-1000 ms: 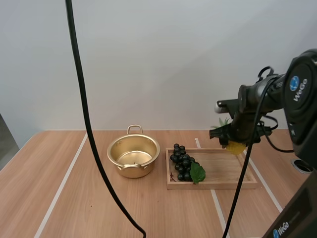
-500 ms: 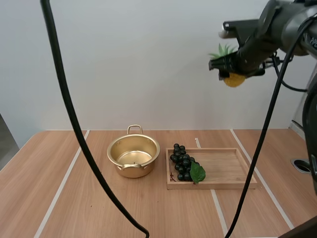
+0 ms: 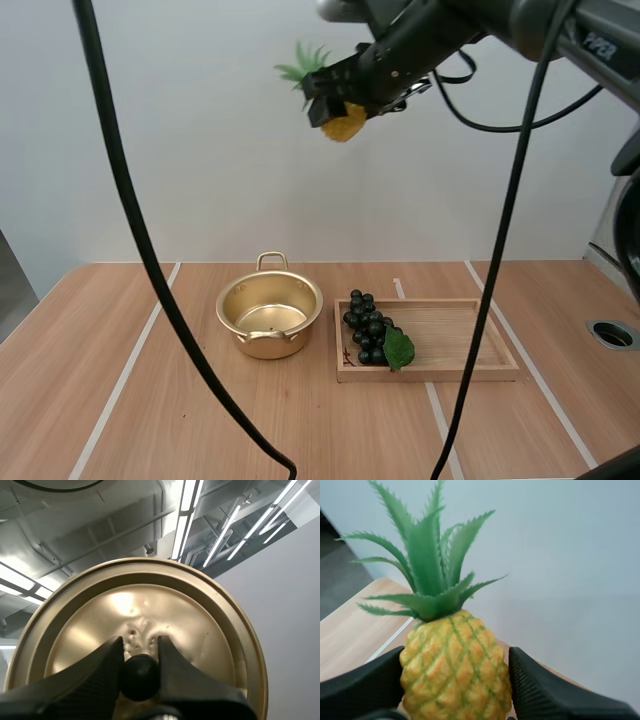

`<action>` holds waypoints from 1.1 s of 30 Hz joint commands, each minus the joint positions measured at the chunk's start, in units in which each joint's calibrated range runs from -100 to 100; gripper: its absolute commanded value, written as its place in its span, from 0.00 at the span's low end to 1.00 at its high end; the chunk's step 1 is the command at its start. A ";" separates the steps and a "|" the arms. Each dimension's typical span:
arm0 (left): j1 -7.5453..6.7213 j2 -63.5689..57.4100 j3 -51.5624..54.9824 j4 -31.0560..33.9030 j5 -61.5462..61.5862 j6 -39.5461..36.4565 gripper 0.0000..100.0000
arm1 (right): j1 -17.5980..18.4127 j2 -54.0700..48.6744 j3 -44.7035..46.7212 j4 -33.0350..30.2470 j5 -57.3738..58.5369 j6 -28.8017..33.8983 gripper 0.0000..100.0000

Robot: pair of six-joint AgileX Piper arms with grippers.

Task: Open the pot, put the pineapple inside, and close it

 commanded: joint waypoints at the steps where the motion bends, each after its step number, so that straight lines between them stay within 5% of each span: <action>1: -0.05 0.11 -0.29 0.42 1.08 -0.63 0.00 | 3.08 3.18 -0.32 -4.86 2.82 0.50 0.00; 12: -0.05 0.11 -0.29 4.61 5.97 -0.63 0.00 | 7.61 14.32 0.28 -7.28 9.68 1.50 0.00; 33: -0.05 1.89 -0.29 7.64 15.35 -0.90 0.00 | 8.34 27.72 4.21 -10.25 9.68 -0.60 0.00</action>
